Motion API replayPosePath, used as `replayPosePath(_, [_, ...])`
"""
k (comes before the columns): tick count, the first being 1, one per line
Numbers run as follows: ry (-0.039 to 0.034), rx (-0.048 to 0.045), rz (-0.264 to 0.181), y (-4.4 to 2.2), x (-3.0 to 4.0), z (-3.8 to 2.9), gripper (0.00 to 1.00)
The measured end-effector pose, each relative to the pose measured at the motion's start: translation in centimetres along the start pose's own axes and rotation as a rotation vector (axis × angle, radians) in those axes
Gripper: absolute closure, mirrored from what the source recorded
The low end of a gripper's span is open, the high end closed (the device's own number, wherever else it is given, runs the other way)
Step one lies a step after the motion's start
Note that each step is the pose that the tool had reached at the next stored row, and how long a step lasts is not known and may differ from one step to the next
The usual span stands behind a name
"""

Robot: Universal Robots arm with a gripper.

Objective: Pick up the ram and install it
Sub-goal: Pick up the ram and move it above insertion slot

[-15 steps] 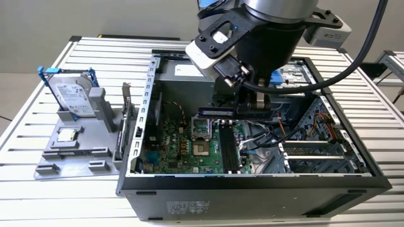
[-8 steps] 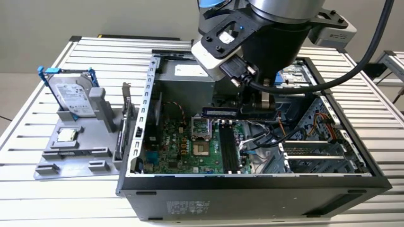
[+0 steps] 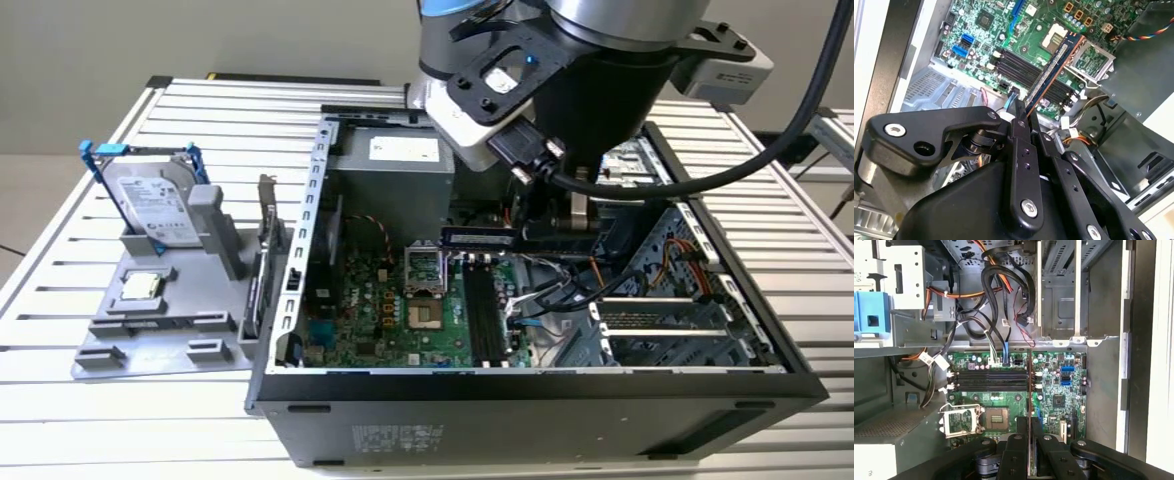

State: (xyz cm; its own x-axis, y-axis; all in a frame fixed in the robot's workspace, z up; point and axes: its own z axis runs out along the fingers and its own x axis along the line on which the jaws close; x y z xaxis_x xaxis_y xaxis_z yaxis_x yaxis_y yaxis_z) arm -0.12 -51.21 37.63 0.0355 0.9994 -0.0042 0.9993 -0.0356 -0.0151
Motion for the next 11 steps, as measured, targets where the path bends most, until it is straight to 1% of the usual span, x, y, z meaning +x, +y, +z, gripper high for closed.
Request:
replayPosePath(5, [0.0, 0.0, 0.0, 0.52, 0.02, -0.01, 1.0])
replayPosePath(11, [-0.0002, 0.0, 0.0, 0.88, 0.03, -0.02, 1.0])
